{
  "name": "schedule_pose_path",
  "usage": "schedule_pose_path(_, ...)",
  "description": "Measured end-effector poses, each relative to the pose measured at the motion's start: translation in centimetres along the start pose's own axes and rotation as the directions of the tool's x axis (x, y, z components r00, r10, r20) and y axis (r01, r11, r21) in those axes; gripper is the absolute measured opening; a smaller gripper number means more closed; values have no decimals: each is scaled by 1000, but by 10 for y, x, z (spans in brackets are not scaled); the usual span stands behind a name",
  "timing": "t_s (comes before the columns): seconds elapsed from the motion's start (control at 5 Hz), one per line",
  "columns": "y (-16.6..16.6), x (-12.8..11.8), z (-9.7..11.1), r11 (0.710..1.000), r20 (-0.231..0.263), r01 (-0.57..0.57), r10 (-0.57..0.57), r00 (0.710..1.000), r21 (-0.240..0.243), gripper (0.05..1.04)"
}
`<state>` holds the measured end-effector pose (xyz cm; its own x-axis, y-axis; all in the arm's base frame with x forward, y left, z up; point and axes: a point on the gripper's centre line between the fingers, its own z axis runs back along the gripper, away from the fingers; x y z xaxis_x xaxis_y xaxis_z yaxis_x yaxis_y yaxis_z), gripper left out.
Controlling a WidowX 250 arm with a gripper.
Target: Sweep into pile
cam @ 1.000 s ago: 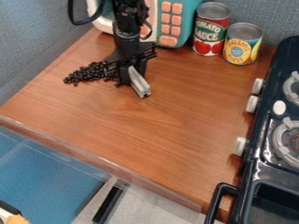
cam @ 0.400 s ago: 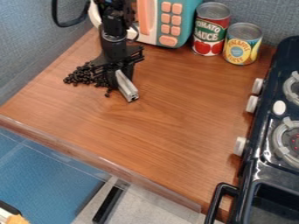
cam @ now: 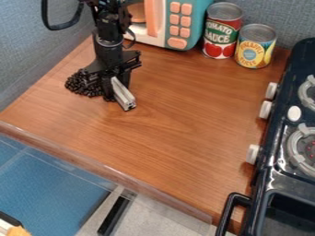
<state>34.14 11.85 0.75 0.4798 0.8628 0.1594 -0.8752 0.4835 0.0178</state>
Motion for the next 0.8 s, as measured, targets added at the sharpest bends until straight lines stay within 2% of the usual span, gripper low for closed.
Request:
schedule_pose_path(0.4, -9, 3, 5, 1000, 4, 7, -6, 1000, -25, 388)
schedule_pose_path(0.8, -39, -2, 22, 996, 8, 28, -27, 1000, -79, 388)
